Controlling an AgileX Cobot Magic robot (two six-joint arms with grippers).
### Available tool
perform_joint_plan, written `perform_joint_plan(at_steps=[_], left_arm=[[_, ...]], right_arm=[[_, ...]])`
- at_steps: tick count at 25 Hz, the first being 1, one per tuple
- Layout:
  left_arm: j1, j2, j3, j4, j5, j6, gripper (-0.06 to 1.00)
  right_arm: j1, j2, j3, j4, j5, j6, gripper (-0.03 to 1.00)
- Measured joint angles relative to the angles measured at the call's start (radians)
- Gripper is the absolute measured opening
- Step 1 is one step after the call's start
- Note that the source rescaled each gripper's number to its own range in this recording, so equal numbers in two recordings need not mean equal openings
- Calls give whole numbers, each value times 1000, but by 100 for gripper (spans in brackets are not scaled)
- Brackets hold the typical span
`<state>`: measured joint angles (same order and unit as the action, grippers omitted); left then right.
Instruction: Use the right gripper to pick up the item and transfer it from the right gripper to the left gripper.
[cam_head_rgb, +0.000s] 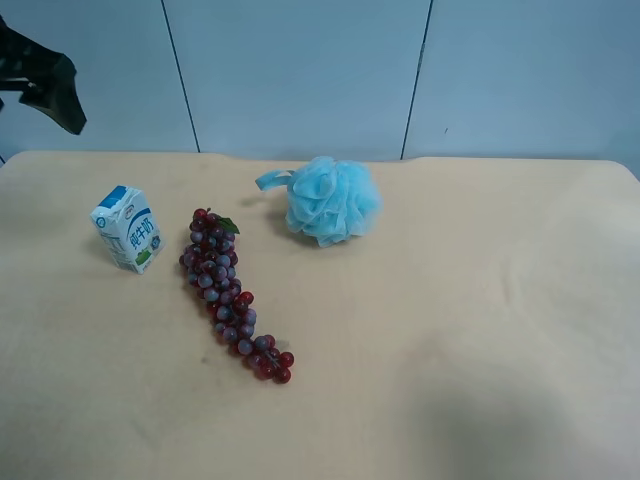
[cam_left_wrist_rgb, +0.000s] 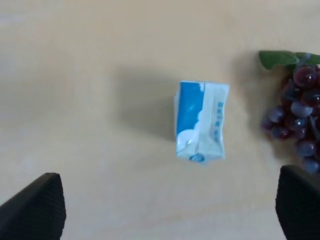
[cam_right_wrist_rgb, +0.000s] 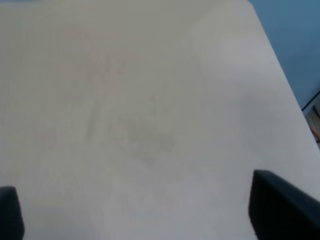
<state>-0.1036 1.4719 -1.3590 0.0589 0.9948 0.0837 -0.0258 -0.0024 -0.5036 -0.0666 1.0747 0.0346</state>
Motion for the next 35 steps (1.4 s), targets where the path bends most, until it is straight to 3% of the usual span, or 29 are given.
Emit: perform_joint_plan(at_steps=[12,17,25,35], left_arm=[[0,-423,40,-11,49,-20,85],[0,-703,227,-64,54,-43,85],[0,-1106,524,-72,99,-106,85],[0,-1347,742,-90,150,-136,85]], right_arm=[[0,0,0,0,0,0,79],[0,0,0,0,0,0,79],[0,0,0,0,0,0,79],[0,0,0,0,0,0,79]])
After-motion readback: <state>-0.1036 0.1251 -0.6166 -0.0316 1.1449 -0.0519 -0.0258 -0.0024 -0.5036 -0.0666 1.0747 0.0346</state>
